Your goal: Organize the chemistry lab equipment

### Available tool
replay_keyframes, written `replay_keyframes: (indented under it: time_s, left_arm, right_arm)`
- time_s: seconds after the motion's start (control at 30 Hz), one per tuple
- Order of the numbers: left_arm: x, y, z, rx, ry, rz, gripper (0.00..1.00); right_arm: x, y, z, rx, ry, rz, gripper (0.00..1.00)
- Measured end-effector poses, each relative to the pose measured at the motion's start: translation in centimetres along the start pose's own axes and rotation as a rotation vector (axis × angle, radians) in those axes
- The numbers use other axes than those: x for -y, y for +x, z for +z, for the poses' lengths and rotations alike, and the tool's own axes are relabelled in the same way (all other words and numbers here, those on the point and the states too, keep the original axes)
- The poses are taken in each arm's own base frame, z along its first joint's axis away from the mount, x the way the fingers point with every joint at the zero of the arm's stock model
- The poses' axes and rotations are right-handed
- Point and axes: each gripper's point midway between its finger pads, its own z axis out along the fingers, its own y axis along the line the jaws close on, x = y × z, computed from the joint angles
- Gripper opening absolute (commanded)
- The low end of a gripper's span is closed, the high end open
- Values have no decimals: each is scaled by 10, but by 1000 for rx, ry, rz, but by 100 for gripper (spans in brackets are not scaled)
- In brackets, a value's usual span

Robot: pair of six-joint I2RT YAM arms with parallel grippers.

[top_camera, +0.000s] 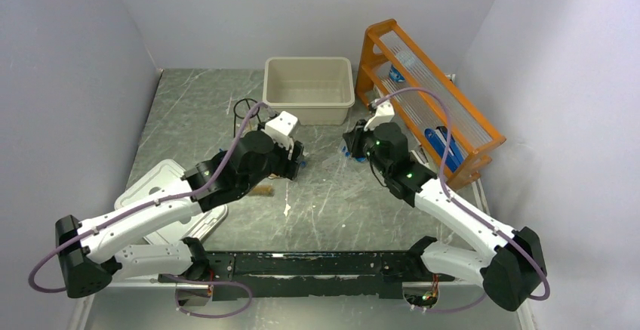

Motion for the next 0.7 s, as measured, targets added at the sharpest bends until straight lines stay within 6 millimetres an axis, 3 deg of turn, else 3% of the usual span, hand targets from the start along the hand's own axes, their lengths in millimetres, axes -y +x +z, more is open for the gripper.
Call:
replay_keyframes:
  time_s: [0.2, 0.4, 0.7]
  left_arm:
    - [-7, -11, -13, 47, -10, 8, 72]
    - [-10, -3, -14, 47, -13, 16, 72]
    - [-7, 4, -7, 23, -8, 27, 70]
  right_arm:
    - [8, 23, -3, 2, 102, -132, 18]
    - [32, 56, 1, -38, 201, -198, 18]
    - [46, 72, 8, -22, 249, -201, 19]
